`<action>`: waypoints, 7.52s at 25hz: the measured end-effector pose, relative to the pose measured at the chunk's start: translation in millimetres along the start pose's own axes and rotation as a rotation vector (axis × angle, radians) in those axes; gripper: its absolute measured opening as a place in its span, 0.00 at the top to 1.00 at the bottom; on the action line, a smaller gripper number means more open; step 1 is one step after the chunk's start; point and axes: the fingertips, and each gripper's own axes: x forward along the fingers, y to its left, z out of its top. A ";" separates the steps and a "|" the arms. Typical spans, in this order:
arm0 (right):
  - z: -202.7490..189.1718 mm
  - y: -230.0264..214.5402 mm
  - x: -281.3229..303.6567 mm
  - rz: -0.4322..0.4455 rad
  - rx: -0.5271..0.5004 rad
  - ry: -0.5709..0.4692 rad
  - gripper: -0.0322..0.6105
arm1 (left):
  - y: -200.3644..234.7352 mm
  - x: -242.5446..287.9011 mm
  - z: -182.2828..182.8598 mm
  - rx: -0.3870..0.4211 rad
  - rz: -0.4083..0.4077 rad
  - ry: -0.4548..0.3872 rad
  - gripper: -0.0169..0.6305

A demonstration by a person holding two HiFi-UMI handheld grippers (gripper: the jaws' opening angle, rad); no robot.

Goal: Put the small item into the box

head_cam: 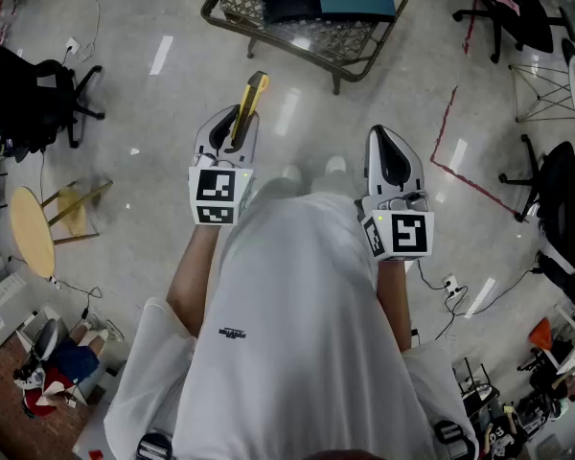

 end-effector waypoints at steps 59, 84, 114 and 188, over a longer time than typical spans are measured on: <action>51.5 -40.2 168.5 0.108 0.019 0.008 0.95 | 75.9 76.1 101.0 -0.171 0.070 -0.102 0.81; 88.8 -36.3 352.0 -0.059 0.057 0.013 0.95 | 192.9 218.2 152.4 -0.057 -0.200 -0.062 0.81; 32.0 -100.4 382.3 -0.024 0.099 0.116 0.95 | 151.9 337.0 97.5 0.140 -0.320 0.184 0.81; -124.4 -131.2 422.0 0.014 0.246 0.306 0.95 | 100.0 536.7 -123.1 0.220 -0.355 0.696 0.80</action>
